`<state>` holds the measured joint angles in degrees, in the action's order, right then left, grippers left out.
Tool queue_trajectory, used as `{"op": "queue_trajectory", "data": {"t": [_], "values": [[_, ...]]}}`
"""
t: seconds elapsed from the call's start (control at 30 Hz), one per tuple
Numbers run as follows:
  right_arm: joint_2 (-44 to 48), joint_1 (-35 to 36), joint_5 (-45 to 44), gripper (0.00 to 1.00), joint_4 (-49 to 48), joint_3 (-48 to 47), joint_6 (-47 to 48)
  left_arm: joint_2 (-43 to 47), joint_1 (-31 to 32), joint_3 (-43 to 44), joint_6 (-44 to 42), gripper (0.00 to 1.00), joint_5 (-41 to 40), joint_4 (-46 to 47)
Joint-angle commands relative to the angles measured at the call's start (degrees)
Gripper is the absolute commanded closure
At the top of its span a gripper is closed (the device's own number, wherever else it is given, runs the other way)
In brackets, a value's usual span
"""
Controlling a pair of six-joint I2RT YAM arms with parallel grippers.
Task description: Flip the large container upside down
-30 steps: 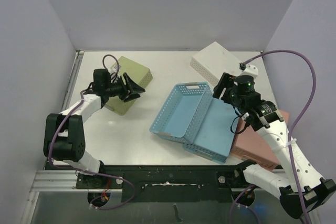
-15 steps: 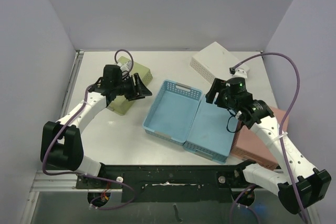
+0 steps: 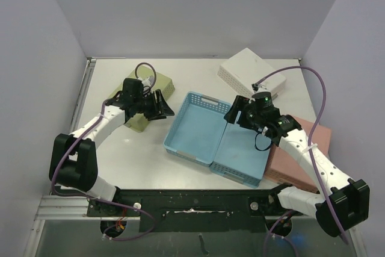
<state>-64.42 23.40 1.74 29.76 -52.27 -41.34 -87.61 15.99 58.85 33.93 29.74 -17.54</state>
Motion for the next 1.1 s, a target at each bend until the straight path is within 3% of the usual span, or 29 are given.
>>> {"op": "queue_trajectory", "data": {"t": [0.0, 0.33, 0.67, 1.07], "values": [[-0.2, 0.5, 1.3, 0.29, -3.9, -1.5, -0.3, -0.1, 0.6, 1.8, -1.3, 0.51, 0.2, 1.1], [-0.1, 0.4, 1.2, 0.29, -3.9, -1.3, -0.4, -3.6, 2.3, 3.1, -2.6, 0.51, 2.7, 2.1], [-1.0, 0.5, 1.5, 0.29, -4.6, -1.6, -0.6, -8.2, 5.3, 7.1, -9.0, 0.54, -4.3, -3.7], [-2.7, 0.6, 1.9, 0.29, -5.2, -2.2, -0.5, -9.9, 7.0, 9.2, -8.6, 0.61, 2.0, -3.0]]}}
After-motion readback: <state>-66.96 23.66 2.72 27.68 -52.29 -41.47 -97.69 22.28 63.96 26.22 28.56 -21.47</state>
